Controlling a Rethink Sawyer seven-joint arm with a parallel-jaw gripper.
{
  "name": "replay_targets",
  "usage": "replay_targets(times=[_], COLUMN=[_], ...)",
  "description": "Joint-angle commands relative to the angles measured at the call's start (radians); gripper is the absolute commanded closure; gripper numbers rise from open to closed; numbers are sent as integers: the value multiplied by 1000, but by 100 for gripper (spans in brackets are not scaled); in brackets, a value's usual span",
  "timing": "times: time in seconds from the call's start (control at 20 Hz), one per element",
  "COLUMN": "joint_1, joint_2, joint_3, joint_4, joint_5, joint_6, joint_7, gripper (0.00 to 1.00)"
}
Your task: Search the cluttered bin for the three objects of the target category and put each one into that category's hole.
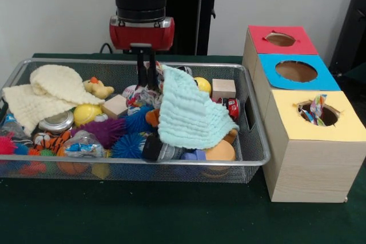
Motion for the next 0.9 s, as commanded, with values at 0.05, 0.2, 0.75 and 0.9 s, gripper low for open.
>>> replay_targets(times=[0.05, 0.2, 0.75, 0.9], joint_1=[32, 4, -57, -59], joint_2=[-69, -153, -401, -418], joint_3=[13, 49, 107, 106], joint_4=[102, 160, 228, 227], joint_5=[38, 101, 303, 305], joint_6=[-18, 28, 283, 291], joint_7=[77, 58, -119, -127], gripper=[100, 100, 100, 100])
